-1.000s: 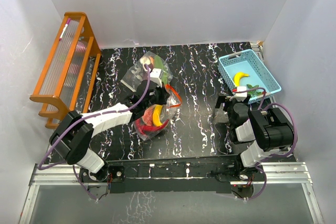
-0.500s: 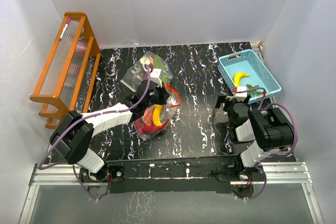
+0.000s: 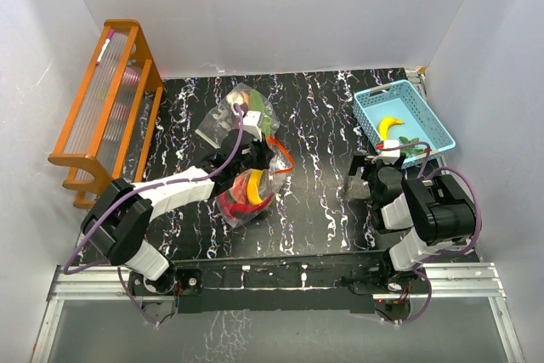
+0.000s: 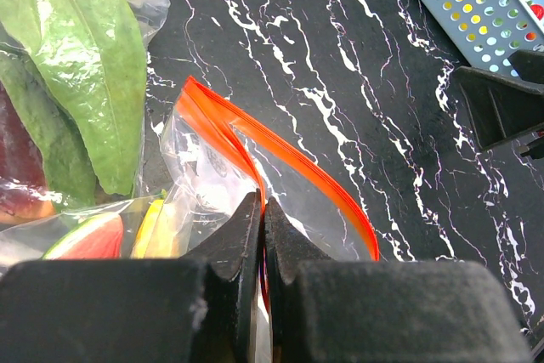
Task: Open the zip-top bag and remove the fake food
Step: Pick up the fake fruit from the zipper food storage bag.
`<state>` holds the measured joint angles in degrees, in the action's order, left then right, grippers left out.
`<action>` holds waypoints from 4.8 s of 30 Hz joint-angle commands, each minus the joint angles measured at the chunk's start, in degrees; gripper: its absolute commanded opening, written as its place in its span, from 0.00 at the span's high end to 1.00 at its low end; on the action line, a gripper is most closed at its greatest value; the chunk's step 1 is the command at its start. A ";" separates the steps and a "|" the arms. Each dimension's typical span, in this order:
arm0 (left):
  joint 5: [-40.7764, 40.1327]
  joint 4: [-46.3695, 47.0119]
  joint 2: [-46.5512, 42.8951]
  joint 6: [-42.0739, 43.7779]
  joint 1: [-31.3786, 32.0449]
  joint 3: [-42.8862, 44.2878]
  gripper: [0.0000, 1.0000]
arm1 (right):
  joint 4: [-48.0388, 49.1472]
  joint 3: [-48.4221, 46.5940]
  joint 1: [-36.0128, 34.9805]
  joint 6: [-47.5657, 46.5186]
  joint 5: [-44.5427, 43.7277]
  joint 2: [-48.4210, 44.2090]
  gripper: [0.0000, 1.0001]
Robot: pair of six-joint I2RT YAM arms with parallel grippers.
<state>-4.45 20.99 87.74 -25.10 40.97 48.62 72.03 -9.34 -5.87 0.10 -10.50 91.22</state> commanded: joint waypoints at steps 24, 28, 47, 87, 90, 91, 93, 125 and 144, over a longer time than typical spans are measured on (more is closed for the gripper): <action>0.38 1.28 0.04 0.52 -0.72 -1.10 1.00 | 2.68 -1.38 0.34 0.08 0.22 -0.29 0.01; 0.56 1.59 0.25 0.41 -0.72 -1.04 1.00 | 2.67 -1.38 0.33 0.08 0.22 -0.34 0.02; 1.72 2.47 2.38 0.25 -1.06 -1.01 1.00 | 2.68 -1.38 0.33 0.04 0.22 -0.26 0.02; 0.60 0.91 -2.84 1.70 -1.01 -3.54 1.00 | 2.63 -1.38 0.38 0.07 0.17 -0.34 0.01; 0.62 0.92 -3.10 1.75 -1.03 -3.93 1.00 | 2.66 -1.42 0.38 0.07 0.22 -0.32 0.02; 0.66 1.09 -3.29 1.73 -0.99 -4.25 1.00 | 2.66 -1.38 0.34 0.08 0.26 -0.27 0.02; 0.92 1.24 -3.45 1.72 -1.01 -4.64 1.00 | 2.61 -1.36 0.33 0.06 0.20 -0.25 0.01; 3.67 -0.38 -4.66 0.06 -0.98 -5.29 1.00 | 2.67 -1.38 0.33 0.07 0.28 -0.33 0.02; 4.73 -3.30 -6.13 1.70 -1.00 -4.28 1.00 | -6.02 -1.46 0.25 -2.41 5.75 -10.88 0.02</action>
<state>0.64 20.10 84.88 -24.56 40.23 43.07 71.13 -9.28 -5.82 -0.12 -9.72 90.13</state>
